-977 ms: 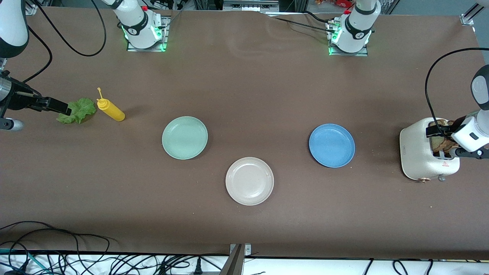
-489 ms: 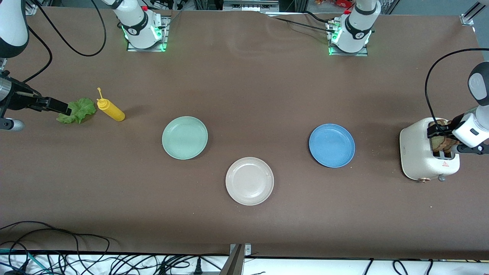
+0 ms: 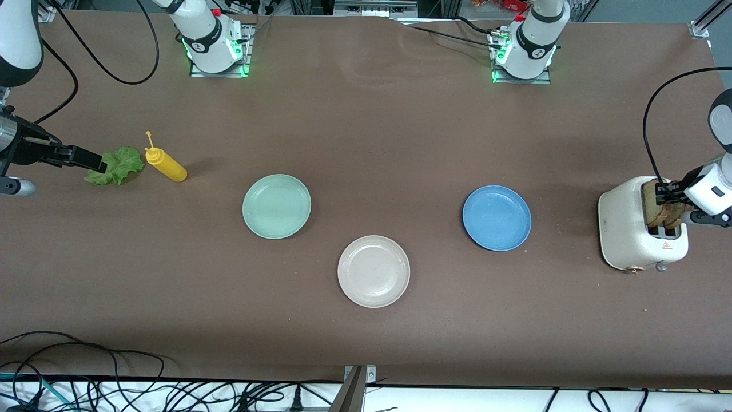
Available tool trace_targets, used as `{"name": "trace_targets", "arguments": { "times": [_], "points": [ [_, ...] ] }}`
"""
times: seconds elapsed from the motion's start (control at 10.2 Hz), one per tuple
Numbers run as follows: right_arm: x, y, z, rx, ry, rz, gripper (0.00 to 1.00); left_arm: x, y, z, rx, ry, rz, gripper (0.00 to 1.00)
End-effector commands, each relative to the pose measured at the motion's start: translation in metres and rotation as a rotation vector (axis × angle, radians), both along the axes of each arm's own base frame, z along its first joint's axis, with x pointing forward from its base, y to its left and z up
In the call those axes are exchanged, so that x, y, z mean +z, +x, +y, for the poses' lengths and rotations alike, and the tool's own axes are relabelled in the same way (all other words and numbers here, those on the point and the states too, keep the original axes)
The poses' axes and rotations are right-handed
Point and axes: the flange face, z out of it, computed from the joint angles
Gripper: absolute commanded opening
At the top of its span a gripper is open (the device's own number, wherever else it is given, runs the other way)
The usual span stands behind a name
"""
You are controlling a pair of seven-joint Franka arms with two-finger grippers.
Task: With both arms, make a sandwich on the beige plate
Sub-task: 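Lift the bread slice with the left gripper and carry it to the beige plate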
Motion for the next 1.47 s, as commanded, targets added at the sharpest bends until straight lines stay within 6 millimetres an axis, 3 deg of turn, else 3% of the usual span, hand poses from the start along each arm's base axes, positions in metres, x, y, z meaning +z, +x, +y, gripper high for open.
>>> {"name": "trace_targets", "arguments": {
  "times": [0.0,0.2,0.39,0.59,0.68,0.88,0.98,1.17,1.37],
  "points": [
    [0.004,0.001,0.0,-0.006,0.015,-0.008,1.0,0.037,0.004,0.005,-0.021,-0.014,-0.012,0.0],
    [0.004,0.001,-0.002,-0.01,0.013,-0.01,1.0,0.097,0.02,0.0,-0.011,-0.031,0.029,0.0],
    [0.004,0.001,-0.01,-0.024,0.015,-0.01,1.0,0.151,0.028,-0.035,-0.055,-0.03,0.034,0.0],
    [0.004,0.001,-0.011,-0.026,0.016,-0.01,1.0,0.179,0.032,-0.084,-0.071,-0.127,0.032,0.0],
    [0.004,0.001,-0.011,-0.026,0.016,-0.01,1.0,0.178,0.032,-0.098,-0.045,-0.232,0.032,0.0],
    [0.004,0.001,-0.011,-0.026,0.016,-0.01,1.0,0.141,0.047,-0.132,-0.029,-0.521,0.08,0.0],
    [0.004,0.001,-0.011,-0.026,0.016,-0.01,1.0,0.121,0.055,-0.16,0.005,-0.657,0.127,0.0],
    [0.005,0.001,-0.011,-0.028,0.016,-0.012,1.0,0.078,0.076,-0.228,0.165,-0.918,0.262,0.0],
    [0.004,0.001,-0.011,-0.023,0.016,-0.01,1.0,0.015,0.098,-0.297,0.343,-1.204,0.458,0.0]
  ]
}}
